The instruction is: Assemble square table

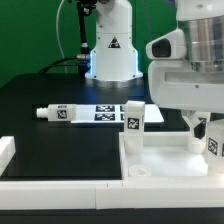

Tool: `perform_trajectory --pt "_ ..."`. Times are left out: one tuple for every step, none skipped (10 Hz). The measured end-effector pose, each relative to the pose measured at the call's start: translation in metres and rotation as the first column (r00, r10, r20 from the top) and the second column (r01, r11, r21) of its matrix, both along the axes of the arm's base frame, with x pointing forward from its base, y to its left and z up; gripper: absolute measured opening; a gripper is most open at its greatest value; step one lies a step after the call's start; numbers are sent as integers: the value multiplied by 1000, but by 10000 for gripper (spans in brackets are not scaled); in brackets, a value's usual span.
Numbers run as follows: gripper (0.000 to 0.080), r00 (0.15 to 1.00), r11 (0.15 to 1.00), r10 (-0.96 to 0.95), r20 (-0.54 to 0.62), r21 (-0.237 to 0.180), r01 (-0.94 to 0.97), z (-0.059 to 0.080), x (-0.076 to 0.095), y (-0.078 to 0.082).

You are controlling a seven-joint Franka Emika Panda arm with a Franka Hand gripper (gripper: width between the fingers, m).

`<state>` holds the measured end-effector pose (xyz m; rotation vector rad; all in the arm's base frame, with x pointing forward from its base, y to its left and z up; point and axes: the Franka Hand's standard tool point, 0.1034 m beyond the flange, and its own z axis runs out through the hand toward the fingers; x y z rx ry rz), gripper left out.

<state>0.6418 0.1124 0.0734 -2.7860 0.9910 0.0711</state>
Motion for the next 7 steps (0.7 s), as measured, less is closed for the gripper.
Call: perform_trajectory --pt "639 998 998 60 13 -2 -60 0 0 -1" --pt "639 992 993 122 24 -4 -122 0 0 -1" --pt "648 984 984 176 34 -7 -176 0 0 -1" --pt "648 948 950 312 57 -25 -311 1 1 -2" --pt "649 856 861 509 87 -68 -504 3 3 -5" --pt "649 757 764 645 106 -93 -638 3 4 -7" --pt "649 666 676 737 117 -126 -726 4 5 -6"
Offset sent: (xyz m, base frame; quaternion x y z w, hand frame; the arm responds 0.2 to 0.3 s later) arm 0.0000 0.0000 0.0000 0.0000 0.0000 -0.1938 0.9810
